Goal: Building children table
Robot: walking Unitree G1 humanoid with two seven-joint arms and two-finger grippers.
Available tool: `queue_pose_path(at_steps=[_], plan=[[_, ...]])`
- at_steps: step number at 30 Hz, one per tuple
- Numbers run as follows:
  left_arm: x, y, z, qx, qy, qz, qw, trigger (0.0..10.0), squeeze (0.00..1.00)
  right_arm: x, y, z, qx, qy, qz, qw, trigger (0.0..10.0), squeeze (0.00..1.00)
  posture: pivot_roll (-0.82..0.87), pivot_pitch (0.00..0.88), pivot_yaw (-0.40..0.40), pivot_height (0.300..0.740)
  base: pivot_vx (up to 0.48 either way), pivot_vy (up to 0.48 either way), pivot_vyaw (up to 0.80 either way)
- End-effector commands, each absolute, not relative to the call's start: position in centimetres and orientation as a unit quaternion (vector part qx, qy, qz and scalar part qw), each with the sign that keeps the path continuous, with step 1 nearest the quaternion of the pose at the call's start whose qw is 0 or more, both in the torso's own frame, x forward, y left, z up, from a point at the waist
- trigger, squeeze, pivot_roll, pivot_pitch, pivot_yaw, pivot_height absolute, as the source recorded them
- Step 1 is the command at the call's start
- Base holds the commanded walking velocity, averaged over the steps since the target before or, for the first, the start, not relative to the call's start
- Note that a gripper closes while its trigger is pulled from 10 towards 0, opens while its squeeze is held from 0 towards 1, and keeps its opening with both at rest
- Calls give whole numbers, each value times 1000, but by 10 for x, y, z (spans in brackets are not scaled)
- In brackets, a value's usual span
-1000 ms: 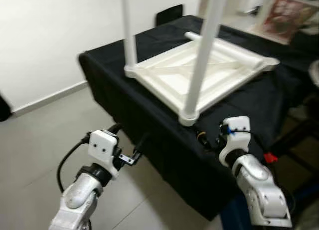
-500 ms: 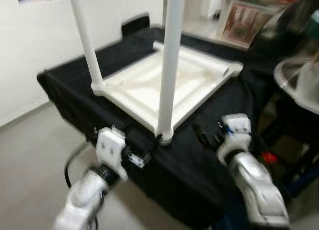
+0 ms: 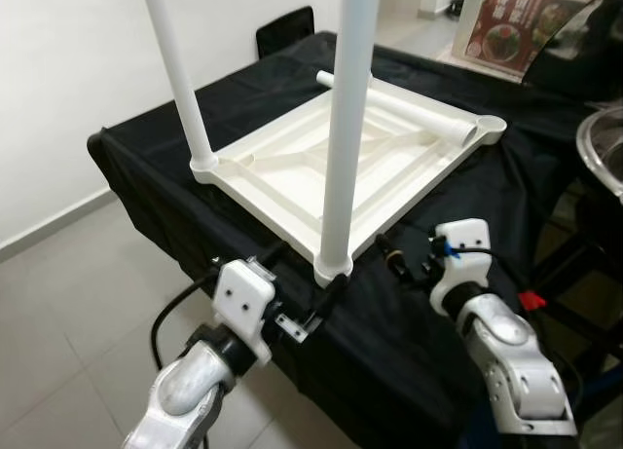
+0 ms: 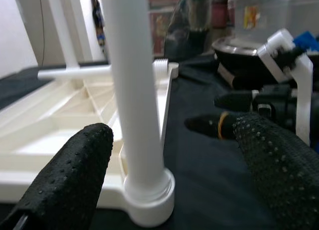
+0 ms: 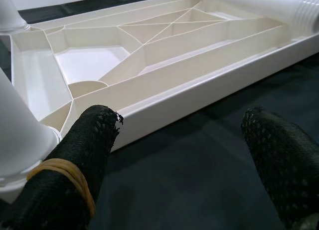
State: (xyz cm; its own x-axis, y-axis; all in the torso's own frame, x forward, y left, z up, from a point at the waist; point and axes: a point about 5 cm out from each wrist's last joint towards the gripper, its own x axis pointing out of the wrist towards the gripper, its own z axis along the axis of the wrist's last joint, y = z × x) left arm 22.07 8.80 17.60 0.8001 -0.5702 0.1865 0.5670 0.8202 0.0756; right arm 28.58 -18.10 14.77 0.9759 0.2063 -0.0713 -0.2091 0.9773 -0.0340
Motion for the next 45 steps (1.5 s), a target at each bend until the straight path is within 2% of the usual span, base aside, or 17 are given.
queue_pose_path(at_steps=[1, 6, 18, 32, 34, 37, 41, 45], plan=[[222, 88, 169, 12, -83, -298, 951, 10000, 0, 286, -180, 147, -21, 35, 104, 994, 10000, 0, -24, 107, -11, 740, 0, 0, 0], [240, 81, 169, 8, -83, -305, 949, 10000, 0, 288, -182, 148, -28, 33, 88, 995, 10000, 0, -6, 108, 13, 740, 0, 0, 0], [279, 71, 176, 33, -83, -303, 949, 10000, 0, 289, -195, 150, -30, 35, 60, 997, 10000, 0, -40, 118, -11, 740, 0, 0, 0], [305, 54, 191, 48, -104, -286, 951, 10000, 0, 290, -201, 153, -39, 35, 45, 998, 10000, 0, -66, 122, -7, 740, 0, 0, 0], [314, 62, 193, 64, -105, -231, 965, 10000, 0, 290, -203, 153, -40, 35, 40, 998, 10000, 0, -66, 123, -6, 740, 0, 0, 0], [315, 65, 192, 69, -104, -219, 968, 10000, 0, 290, -203, 152, -40, 35, 39, 998, 10000, 0, -67, 123, -7, 740, 0, 0, 0], [324, 101, 198, 88, -104, -114, 984, 10000, 0, 291, -207, 155, -45, 33, 33, 998, 10000, 0, -66, 126, -10, 740, 0, 0, 0], [325, 119, 203, 103, -109, -77, 986, 10000, 0, 291, -209, 156, -46, 32, 31, 998, 10000, 0, -62, 132, -11, 740, 0, 0, 0]])
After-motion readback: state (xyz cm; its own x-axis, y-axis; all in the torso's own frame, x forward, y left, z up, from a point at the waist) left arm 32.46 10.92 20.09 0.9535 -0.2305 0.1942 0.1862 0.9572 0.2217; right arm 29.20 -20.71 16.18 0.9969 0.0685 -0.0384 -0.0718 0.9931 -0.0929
